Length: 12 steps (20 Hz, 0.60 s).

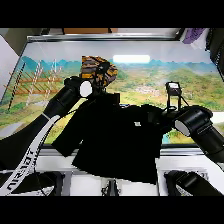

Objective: Fold the clothes and pants, and hang the long-sleeved shirts on hangers.

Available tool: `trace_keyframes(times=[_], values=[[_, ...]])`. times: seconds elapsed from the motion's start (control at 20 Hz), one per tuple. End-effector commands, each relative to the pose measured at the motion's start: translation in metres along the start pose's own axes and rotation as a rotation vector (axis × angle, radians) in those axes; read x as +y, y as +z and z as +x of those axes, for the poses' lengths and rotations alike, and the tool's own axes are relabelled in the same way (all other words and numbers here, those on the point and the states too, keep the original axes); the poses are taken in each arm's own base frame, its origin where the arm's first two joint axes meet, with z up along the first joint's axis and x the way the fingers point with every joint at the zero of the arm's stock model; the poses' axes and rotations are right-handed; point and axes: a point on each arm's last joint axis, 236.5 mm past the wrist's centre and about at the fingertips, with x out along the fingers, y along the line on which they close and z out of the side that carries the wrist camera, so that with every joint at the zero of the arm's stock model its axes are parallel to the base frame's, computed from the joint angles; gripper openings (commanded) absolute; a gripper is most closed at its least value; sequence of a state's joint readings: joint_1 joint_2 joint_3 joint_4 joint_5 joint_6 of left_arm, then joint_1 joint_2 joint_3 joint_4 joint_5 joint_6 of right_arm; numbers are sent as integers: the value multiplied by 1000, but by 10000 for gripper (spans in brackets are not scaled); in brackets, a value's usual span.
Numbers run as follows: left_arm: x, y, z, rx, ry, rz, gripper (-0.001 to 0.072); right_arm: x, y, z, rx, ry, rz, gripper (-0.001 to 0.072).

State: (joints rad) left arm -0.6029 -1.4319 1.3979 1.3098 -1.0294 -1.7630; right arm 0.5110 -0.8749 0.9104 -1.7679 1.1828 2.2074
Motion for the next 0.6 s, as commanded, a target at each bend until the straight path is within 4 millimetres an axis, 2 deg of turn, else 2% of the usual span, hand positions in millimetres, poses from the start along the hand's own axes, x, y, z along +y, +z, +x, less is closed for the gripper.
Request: trace_keyframes(times=[0.0,0.25,0.4,0.55], values=[[-11,-38,-6,55,-8,46,627,-3,3,0,-4,7,34,16],[-50,-72,-23,-26,-41,146,627,8,7,-1,-19,53,46,16],[-61,-82,-29,-51,-40,223,627,9,9,-1,-27,59,46,16],[-58,-95,-14,-22,-9,263,628,9,9,-1,-27,59,46,16]])
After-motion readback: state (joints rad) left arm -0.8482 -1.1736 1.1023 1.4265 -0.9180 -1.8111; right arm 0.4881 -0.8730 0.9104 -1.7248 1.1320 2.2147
